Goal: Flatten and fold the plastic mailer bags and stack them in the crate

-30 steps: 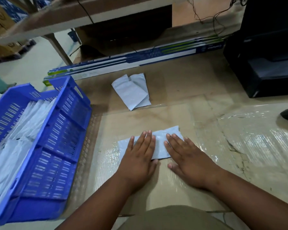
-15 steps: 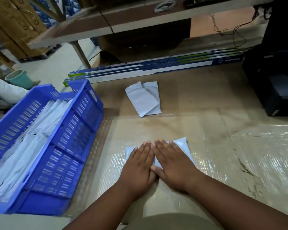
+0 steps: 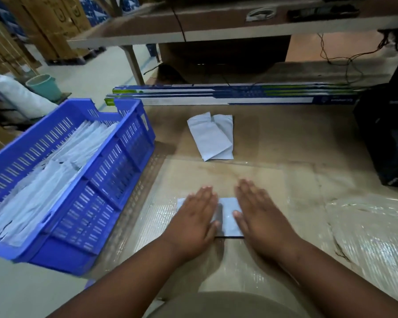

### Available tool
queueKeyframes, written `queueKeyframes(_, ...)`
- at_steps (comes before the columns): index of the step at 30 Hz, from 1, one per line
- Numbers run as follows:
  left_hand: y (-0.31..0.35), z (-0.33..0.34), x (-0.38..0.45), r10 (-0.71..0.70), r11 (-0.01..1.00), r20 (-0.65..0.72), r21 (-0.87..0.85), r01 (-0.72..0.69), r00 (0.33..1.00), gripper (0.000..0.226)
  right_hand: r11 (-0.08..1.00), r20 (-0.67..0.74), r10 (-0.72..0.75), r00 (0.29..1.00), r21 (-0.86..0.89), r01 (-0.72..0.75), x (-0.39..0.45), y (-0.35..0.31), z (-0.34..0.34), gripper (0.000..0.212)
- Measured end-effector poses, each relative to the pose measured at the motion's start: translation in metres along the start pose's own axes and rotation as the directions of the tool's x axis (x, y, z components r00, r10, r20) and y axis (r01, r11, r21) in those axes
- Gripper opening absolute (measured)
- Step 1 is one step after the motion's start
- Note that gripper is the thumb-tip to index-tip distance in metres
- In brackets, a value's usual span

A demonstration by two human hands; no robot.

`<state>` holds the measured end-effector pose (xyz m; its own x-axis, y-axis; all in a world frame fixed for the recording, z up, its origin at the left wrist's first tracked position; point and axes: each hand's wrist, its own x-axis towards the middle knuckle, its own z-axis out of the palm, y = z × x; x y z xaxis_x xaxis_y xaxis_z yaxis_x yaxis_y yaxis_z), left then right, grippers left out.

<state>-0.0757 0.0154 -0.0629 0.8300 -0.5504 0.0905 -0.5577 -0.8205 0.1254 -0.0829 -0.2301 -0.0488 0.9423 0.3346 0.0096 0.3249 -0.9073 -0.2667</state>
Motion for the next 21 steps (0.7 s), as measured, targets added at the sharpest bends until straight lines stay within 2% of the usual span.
queueKeyframes(2, 0.006, 0.018, 0.006, -0.012, 1.000, 0.057, 0.001, 0.012, 0.998, 0.070, 0.991, 0.086, -0.133, 0.987, 0.044, 0.130, 0.013, -0.019, 0.015, 0.076)
queueKeyframes(5, -0.015, 0.029, -0.005, -0.110, 0.993, 0.081, -0.023, 0.112, 0.991, 0.082, 0.981, 0.134, -0.183, 0.974, -0.041, 0.190, 0.012, -0.016, 0.038, 0.074)
queueKeyframes(8, -0.042, 0.017, -0.021, -0.217, 0.973, 0.121, -0.049, 0.224, 0.969, 0.093, 0.995, 0.096, -0.099, 0.990, -0.016, 0.101, -0.002, 0.008, 0.035, 0.074)
queueKeyframes(10, -0.053, 0.000, -0.023, -0.236, 0.967, 0.184, -0.054, 0.249, 0.954, 0.092, 0.999, 0.043, -0.026, 0.999, 0.048, 0.024, -0.001, 0.021, 0.024, 0.075)
queueKeyframes(12, -0.055, -0.019, -0.012, -0.248, 0.959, 0.211, -0.084, 0.270, 0.945, 0.104, 0.997, 0.053, 0.001, 0.999, 0.078, -0.005, 0.010, 0.031, 0.006, 0.080)
queueKeyframes(14, -0.054, -0.038, 0.010, -0.257, 0.958, 0.273, -0.054, 0.281, 0.927, 0.127, 1.000, 0.151, -0.022, 0.988, -0.003, 0.022, 0.029, 0.034, -0.014, 0.092)
queueKeyframes(16, -0.053, -0.053, 0.034, -0.235, 0.970, 0.345, 0.030, 0.240, 0.908, 0.140, 0.996, 0.303, -0.005, 0.953, -0.082, 0.032, 0.053, 0.030, -0.032, 0.097)
queueKeyframes(19, -0.052, -0.063, 0.060, -0.195, 0.981, 0.428, 0.103, 0.167, 0.883, 0.147, 0.995, 0.474, 0.050, 0.879, -0.103, -0.001, 0.081, 0.018, -0.047, 0.077)
queueKeyframes(21, -0.047, -0.063, 0.068, -0.219, 0.976, 0.490, 0.102, 0.194, 0.844, 0.138, 0.997, 0.525, 0.043, 0.850, -0.077, -0.003, 0.090, 0.011, -0.051, 0.068)
